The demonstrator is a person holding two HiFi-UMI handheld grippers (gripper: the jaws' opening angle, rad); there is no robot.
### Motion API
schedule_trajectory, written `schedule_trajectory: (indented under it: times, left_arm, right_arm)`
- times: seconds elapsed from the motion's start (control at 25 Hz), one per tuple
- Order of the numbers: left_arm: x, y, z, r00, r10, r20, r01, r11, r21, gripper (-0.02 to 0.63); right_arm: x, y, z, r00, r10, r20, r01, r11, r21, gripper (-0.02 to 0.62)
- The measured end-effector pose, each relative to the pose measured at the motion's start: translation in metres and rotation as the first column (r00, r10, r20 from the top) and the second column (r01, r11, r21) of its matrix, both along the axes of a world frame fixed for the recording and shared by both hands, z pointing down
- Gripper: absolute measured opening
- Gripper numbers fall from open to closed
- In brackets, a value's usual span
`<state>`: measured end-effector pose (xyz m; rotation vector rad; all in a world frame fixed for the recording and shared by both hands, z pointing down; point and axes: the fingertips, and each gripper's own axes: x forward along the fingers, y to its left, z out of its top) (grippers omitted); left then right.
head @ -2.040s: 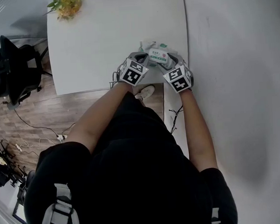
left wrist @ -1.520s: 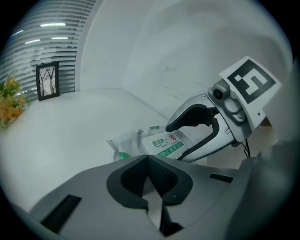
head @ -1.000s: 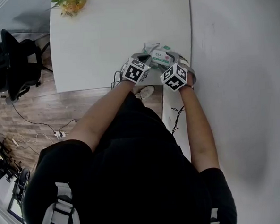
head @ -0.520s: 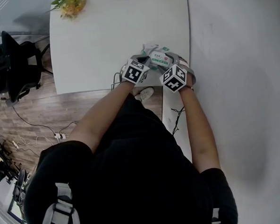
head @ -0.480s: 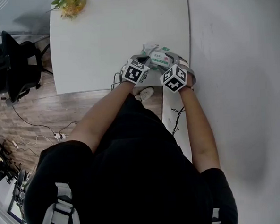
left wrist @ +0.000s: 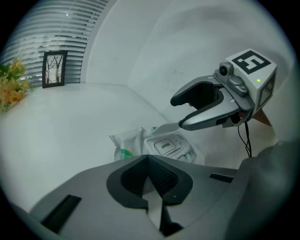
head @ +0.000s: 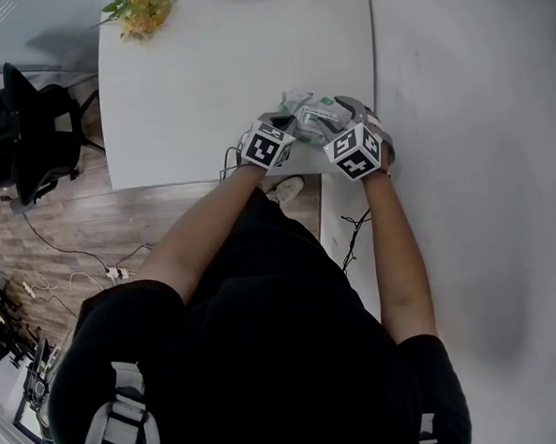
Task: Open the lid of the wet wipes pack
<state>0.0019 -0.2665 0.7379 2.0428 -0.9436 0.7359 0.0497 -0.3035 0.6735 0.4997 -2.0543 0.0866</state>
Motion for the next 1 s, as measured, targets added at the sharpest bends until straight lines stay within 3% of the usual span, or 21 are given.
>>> schedule_trajectory:
  times: [0.68, 1.0]
  left_arm:
    - [-0.003, 0.000, -0.005, 0.999, 0.018, -0.047, -0.018, 1.000, -0.008, 0.006]
    - [-0.003, 0.002, -0.031, 0.997, 0.048, -0.058, -0.044, 0.998, 0.053, 0.006]
  right_arm:
    - [0.011, -0.051, 0.030, 0.996, 0.064, -0.065, -0.061, 0.997, 0.051, 0.239]
    - [0.015, -0.056, 0.034, 0.995, 0.087, -0.058, -0.084, 0.995, 0.045, 0.239]
